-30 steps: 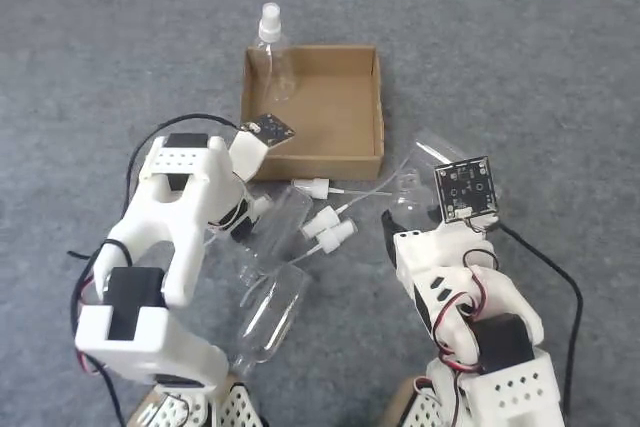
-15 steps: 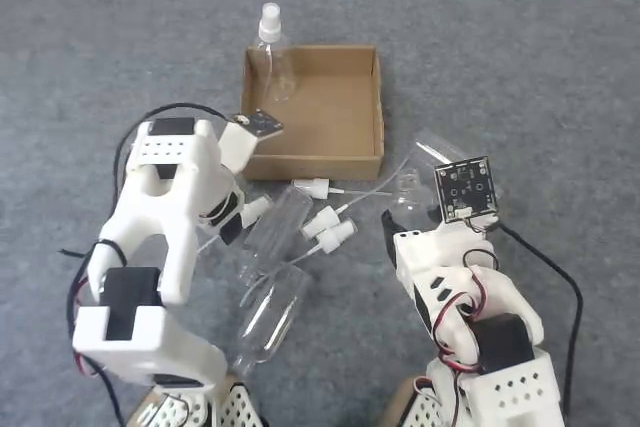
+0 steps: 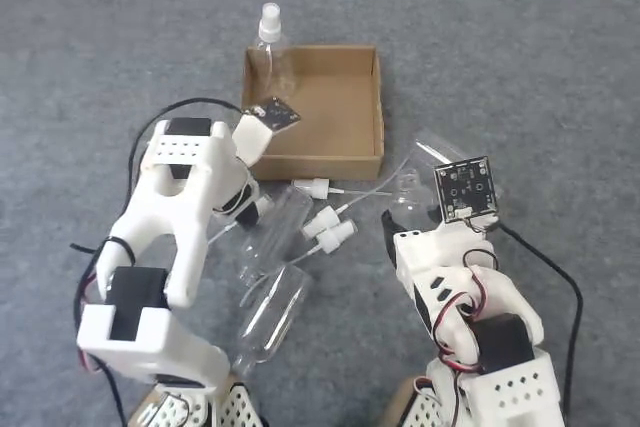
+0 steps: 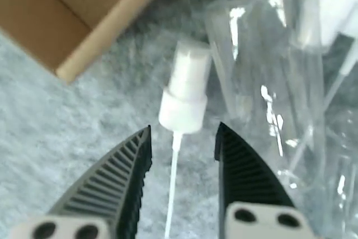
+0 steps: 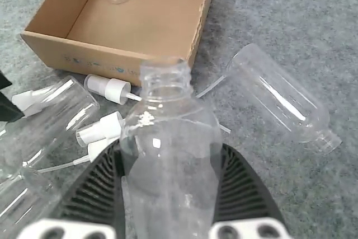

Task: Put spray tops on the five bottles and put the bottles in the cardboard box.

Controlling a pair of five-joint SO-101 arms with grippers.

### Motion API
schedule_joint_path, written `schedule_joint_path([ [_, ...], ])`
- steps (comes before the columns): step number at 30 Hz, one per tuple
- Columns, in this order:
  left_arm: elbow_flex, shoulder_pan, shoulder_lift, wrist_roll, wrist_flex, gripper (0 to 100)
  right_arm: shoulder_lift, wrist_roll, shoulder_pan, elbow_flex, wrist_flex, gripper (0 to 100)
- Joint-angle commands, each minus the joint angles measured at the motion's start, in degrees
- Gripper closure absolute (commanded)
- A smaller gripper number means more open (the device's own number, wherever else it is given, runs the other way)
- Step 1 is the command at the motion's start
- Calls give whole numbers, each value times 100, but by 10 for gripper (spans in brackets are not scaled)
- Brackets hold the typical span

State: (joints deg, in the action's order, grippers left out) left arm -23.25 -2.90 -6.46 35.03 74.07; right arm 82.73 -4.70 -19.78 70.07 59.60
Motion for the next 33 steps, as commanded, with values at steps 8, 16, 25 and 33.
schedule_joint_path([
  [8, -286, 404, 53, -88, -668, 824, 127, 105, 92, -97, -40, 991],
  [16, -409, 352, 53, -88, -695, 889, 127, 105, 92, -97, -40, 991],
  [25, -681, 360, 62, -62, -695, 910, 127, 105, 92, -97, -31, 991],
  [33, -646, 299, 62, -79, -571, 845, 127, 105, 92, -97, -31, 991],
])
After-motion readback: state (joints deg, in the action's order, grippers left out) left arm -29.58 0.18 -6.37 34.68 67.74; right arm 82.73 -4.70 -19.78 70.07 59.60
